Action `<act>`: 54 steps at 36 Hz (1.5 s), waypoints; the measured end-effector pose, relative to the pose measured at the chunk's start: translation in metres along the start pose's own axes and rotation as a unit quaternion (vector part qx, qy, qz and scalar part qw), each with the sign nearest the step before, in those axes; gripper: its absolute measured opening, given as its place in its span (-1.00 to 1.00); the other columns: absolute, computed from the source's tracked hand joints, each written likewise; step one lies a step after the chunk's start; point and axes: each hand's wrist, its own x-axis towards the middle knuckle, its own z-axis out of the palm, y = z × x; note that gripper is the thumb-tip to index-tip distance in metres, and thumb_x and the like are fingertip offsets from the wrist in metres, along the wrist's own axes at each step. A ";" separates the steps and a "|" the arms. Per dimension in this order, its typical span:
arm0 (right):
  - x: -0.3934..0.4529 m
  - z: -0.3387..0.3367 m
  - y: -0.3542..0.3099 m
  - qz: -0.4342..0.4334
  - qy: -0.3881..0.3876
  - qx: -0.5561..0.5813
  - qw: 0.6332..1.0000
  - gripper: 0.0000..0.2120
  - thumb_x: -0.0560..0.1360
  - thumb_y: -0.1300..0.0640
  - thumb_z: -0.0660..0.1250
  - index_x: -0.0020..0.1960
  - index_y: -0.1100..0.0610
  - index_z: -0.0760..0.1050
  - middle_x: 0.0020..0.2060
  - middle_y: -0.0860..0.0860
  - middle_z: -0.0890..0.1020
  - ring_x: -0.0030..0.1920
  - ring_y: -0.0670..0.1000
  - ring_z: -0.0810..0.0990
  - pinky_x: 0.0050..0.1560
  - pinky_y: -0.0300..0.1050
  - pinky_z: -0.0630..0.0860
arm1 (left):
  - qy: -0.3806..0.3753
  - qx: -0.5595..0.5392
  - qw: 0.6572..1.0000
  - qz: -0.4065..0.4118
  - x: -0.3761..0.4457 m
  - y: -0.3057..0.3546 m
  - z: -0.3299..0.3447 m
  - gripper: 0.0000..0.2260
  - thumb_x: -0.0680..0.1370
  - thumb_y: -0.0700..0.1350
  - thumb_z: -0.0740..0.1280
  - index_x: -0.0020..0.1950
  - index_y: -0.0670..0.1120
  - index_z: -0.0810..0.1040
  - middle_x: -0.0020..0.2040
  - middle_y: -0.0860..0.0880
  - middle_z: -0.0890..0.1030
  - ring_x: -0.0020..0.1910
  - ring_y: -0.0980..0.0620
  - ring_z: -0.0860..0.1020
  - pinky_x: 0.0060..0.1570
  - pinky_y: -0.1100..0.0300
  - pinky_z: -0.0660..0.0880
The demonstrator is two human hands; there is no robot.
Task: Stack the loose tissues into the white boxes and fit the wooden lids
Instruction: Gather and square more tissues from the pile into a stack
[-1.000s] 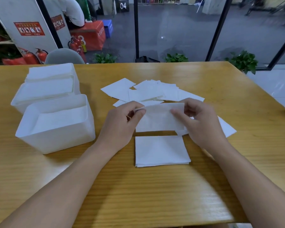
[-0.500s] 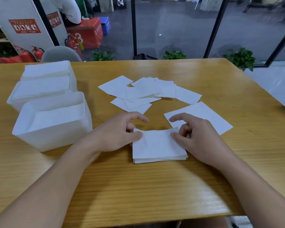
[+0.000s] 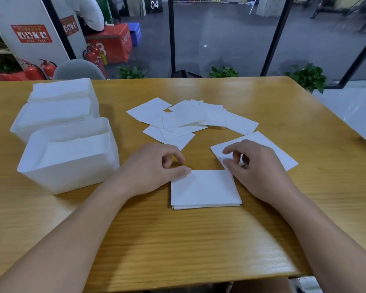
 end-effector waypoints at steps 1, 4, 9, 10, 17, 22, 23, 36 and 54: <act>0.004 0.001 0.002 -0.001 -0.012 -0.023 1.000 -0.82 0.61 -0.02 0.48 0.21 -0.14 0.66 -0.07 -0.19 0.58 -0.15 -0.13 0.55 -0.13 -0.10 0.48 | 0.004 -0.006 1.000 0.010 0.000 0.001 0.002 -0.70 0.46 0.41 0.51 0.06 0.28 0.69 -0.24 0.14 0.56 -0.31 0.17 0.48 -0.24 0.16 0.46; 0.014 0.004 0.001 0.007 -0.040 -0.027 0.999 -0.92 0.62 0.04 0.49 0.11 -0.07 0.68 -0.05 -0.17 0.57 -0.10 -0.17 0.54 -0.09 -0.11 0.45 | -0.017 0.003 0.999 0.039 -0.001 0.005 0.010 -0.72 0.47 0.40 0.51 0.10 0.34 0.69 -0.05 0.19 0.60 -0.14 0.13 0.55 -0.16 0.22 0.46; 0.026 0.016 -0.009 0.002 -0.027 -0.025 0.999 -0.85 0.60 0.15 0.49 -0.09 -0.06 0.64 -0.20 -0.16 0.60 -0.17 -0.13 0.55 -0.19 -0.17 0.48 | -0.011 0.015 0.999 0.035 0.000 0.005 0.016 -0.73 0.49 0.38 0.51 0.13 0.36 0.67 -0.01 0.22 0.62 -0.10 0.12 0.56 -0.14 0.11 0.54; 0.028 0.018 -0.011 0.002 -0.026 -0.020 0.999 -0.83 0.60 0.16 0.48 -0.11 -0.06 0.64 -0.21 -0.16 0.61 -0.19 -0.13 0.55 -0.21 -0.20 0.47 | -0.008 0.010 0.999 0.032 0.000 0.005 0.016 -0.74 0.50 0.37 0.51 0.13 0.35 0.67 -0.02 0.22 0.63 -0.12 0.11 0.57 -0.14 0.09 0.56; 0.035 0.027 -0.024 0.003 -0.005 0.141 0.990 -0.83 0.59 0.08 0.54 -0.15 -0.12 0.69 -0.24 -0.24 0.66 -0.30 -0.14 0.52 -0.27 -0.36 0.41 | 0.057 -0.074 0.996 0.008 0.004 0.003 0.021 -0.77 0.71 0.20 0.35 0.38 0.34 0.57 -0.02 0.23 0.74 -0.04 0.17 0.68 -0.02 0.20 0.55; 0.030 0.036 -0.043 -0.056 -0.016 0.213 0.975 -0.91 0.59 0.06 0.54 -0.07 -0.11 0.71 -0.16 -0.14 0.70 -0.21 -0.08 0.56 -0.16 -0.33 0.42 | 0.066 -0.182 0.981 0.026 0.008 0.010 0.021 -0.69 0.78 0.18 0.24 0.52 0.35 0.50 -0.04 0.09 0.78 0.01 0.06 0.74 -0.03 0.14 0.58; 0.027 0.039 -0.044 -0.070 -0.030 0.208 0.975 -0.91 0.59 0.07 0.54 -0.04 -0.12 0.71 -0.15 -0.15 0.71 -0.17 -0.05 0.59 -0.13 -0.32 0.42 | 0.075 -0.190 0.978 0.029 0.008 0.011 0.021 -0.70 0.78 0.18 0.25 0.52 0.37 0.51 -0.12 0.06 0.76 -0.05 0.04 0.73 -0.06 0.21 0.59; 0.021 0.014 -0.027 -0.072 0.031 0.167 0.983 -0.59 0.60 0.16 0.53 0.40 -0.12 0.60 0.38 -0.20 0.59 0.42 -0.04 0.54 0.34 -0.01 0.51 | 0.132 -0.149 0.979 0.047 0.003 0.011 0.012 -0.68 0.73 -0.08 0.41 0.42 0.27 0.61 0.04 0.15 0.78 0.14 0.03 0.69 0.18 0.18 0.57; 0.019 0.011 -0.020 0.010 0.040 0.253 0.966 -0.91 0.68 -0.02 0.44 0.02 -0.04 0.68 -0.14 0.04 0.71 -0.16 0.19 0.63 -0.24 0.10 0.54 | 0.158 -0.125 0.975 0.095 0.000 0.011 0.001 -0.74 0.71 0.02 0.45 0.37 0.26 0.64 -0.19 0.04 0.67 -0.12 -0.03 0.63 -0.01 0.24 0.53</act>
